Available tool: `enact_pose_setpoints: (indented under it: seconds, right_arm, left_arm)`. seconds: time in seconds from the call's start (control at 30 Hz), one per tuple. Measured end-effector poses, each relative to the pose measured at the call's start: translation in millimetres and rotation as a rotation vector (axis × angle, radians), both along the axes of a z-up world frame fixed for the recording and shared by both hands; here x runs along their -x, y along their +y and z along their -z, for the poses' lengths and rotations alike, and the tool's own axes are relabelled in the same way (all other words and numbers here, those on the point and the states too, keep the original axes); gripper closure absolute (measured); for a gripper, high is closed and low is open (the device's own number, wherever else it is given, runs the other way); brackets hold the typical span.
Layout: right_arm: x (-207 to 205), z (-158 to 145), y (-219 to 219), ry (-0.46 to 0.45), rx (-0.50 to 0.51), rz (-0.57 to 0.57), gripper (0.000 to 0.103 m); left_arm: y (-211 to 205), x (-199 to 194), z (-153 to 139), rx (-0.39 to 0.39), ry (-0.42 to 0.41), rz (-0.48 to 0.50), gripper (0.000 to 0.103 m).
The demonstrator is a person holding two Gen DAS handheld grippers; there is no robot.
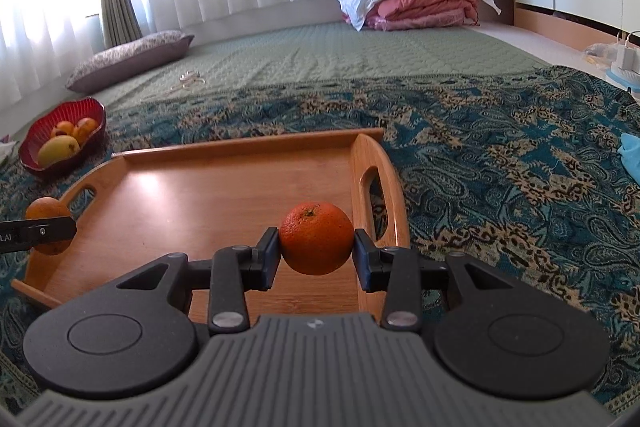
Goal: Organize fruits
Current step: 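Lift both held fruits and lower them onto the wooden tray, then open both tools to release the orange and tangerine on the tray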
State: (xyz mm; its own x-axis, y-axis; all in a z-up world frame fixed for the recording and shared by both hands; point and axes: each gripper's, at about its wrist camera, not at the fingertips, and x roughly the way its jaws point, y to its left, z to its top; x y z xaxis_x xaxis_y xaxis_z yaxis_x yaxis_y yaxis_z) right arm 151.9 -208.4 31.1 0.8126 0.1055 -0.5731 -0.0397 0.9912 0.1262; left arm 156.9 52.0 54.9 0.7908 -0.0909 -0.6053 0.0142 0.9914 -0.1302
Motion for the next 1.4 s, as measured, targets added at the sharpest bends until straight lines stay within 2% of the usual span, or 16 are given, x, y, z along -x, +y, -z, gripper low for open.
enact_pose_setpoints:
  seconds: [0.37,0.93,1.13,1.27,1.33,1.4]
  right_arm:
    - [-3,13,3,0.056,0.015,-0.012,0.060]
    - [-3,18,4,0.080,0.009,-0.010,0.058]
    - [-2,17,5,0.082,0.013,-0.014,0.055]
    - [-1,17,5,0.084,0.015,-0.018,0.054]
    - [1,17,5,0.083,0.014,-0.016,0.050]
    - [3,16,4,0.080,0.013,-0.015,0.039]
  left_arm:
    - [-2,-6,20,-0.034,0.051,0.008,0.057]
    - [-5,-6,20,-0.066,0.044,0.012,0.057]
    - [-5,-4,18,-0.079,0.028,0.011,0.056]
    - [-7,-1,14,-0.107,0.004,0.017,0.041]
    - [-6,1,12,-0.103,-0.003,0.019,0.035]
    - [-5,4,10,-0.095,-0.007,0.021,0.029]
